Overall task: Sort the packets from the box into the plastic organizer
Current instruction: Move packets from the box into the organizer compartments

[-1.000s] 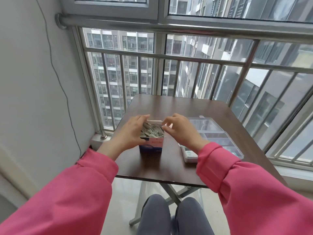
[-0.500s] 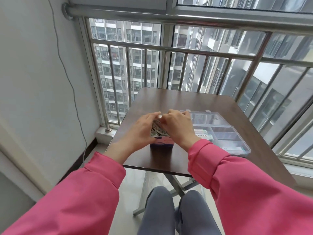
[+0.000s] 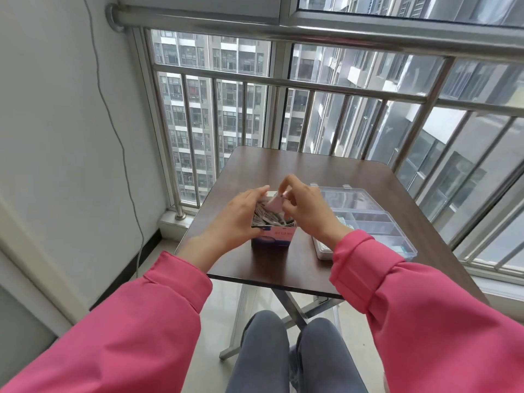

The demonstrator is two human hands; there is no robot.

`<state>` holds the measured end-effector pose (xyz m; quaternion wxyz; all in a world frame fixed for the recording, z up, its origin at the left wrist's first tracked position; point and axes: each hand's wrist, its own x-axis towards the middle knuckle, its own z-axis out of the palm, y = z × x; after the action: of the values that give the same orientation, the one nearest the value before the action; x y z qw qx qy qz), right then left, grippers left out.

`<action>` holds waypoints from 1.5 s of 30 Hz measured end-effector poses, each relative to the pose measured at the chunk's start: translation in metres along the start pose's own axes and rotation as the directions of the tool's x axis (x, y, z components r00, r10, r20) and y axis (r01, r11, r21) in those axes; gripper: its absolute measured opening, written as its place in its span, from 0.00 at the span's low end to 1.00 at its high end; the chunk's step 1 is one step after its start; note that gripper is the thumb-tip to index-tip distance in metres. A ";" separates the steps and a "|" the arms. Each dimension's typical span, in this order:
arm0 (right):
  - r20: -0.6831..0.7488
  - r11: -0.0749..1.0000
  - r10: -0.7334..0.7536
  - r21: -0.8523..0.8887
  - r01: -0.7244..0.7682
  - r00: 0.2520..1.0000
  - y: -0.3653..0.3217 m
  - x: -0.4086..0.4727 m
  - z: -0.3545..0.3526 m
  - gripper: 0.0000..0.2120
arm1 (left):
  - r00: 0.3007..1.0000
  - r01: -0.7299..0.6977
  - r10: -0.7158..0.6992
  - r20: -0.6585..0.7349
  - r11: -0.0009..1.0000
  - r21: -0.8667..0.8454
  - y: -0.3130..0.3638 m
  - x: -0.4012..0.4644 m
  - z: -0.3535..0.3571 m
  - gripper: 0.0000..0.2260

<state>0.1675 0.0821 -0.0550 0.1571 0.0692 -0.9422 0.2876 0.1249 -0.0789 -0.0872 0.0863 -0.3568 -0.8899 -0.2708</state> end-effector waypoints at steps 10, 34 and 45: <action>-0.095 0.999 -0.034 -0.041 0.030 0.995 0.000 0.002 0.006 0.05 | 0.998 0.021 -0.023 0.057 0.999 0.034 0.001 0.003 -0.002 0.37; -0.034 0.697 0.291 0.692 -0.188 0.956 0.040 -0.040 -0.055 0.08 | 0.964 0.267 -0.183 0.195 0.712 -0.650 0.082 0.033 0.001 0.10; -0.007 0.623 0.391 0.738 -0.259 0.920 0.066 -0.053 -0.075 0.05 | 0.927 0.268 -0.362 0.101 0.447 -0.853 0.099 0.040 0.025 0.04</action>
<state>0.2219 0.1807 -0.0485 0.1404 -0.0706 -0.7310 0.6641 0.1646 0.0170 -0.0524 -0.1100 -0.1677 -0.6845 -0.7009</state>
